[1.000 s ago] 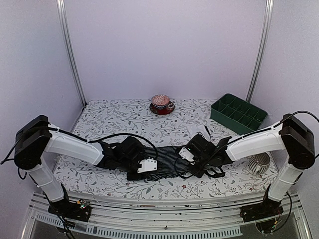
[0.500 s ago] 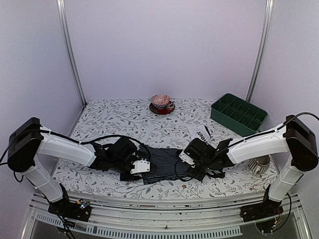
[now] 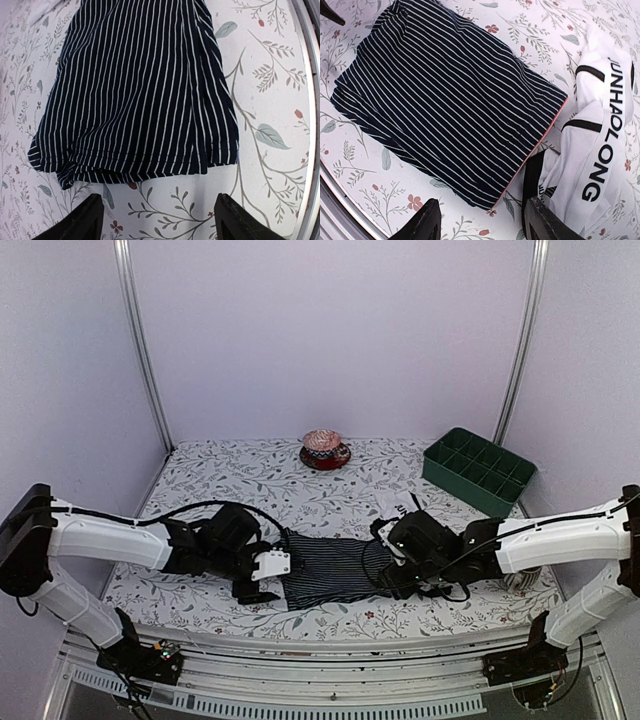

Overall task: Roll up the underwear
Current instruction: Smooth out the underwear at the center of the board.

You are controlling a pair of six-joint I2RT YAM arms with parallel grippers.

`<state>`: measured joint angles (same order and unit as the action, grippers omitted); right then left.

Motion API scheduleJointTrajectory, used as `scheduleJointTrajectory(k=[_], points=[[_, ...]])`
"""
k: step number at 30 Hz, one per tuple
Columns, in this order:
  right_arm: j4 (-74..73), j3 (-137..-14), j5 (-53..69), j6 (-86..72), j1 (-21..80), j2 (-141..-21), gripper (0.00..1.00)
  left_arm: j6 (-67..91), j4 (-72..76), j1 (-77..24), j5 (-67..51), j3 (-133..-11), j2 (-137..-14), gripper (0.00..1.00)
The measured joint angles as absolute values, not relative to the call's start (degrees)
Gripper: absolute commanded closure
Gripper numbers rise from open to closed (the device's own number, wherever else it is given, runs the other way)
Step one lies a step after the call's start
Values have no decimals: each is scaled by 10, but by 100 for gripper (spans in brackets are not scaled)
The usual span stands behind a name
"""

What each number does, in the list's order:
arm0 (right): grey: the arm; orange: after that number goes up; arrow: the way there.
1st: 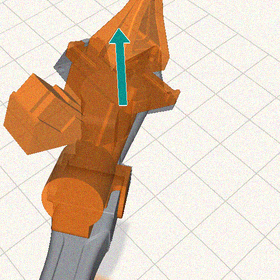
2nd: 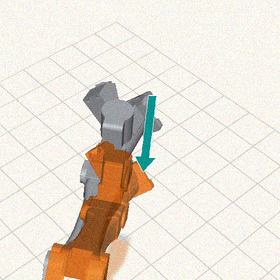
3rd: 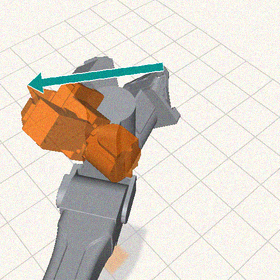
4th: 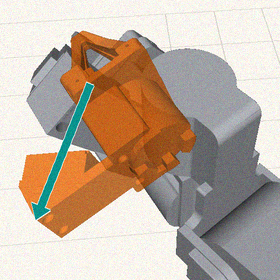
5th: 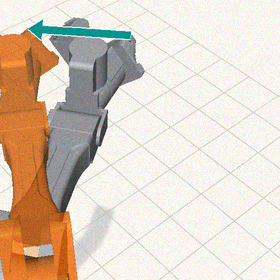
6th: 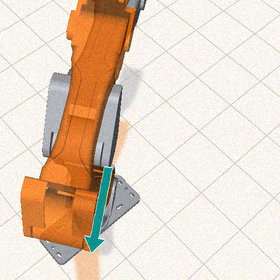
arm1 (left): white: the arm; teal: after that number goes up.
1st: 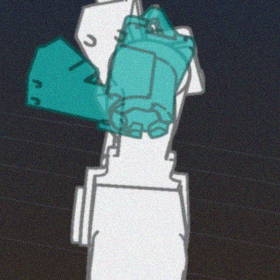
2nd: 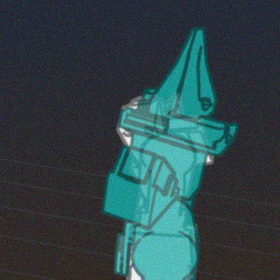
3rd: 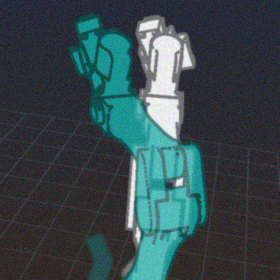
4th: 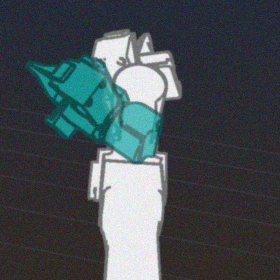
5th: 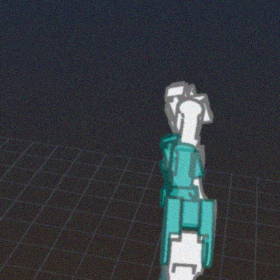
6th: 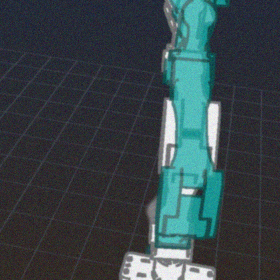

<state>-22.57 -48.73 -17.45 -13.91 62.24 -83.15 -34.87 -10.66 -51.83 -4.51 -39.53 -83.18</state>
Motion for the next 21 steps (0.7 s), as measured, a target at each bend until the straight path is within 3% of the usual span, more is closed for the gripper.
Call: scheduleJointTrajectory(k=[9,21], points=[[-166,-386,-161,-280,629,-822,48,-328,-66,-548,-34,-397,-853,16],[-185,-481,-213,-357,672,-967,48,-319,-18,-567,7,-413,-905,14]])
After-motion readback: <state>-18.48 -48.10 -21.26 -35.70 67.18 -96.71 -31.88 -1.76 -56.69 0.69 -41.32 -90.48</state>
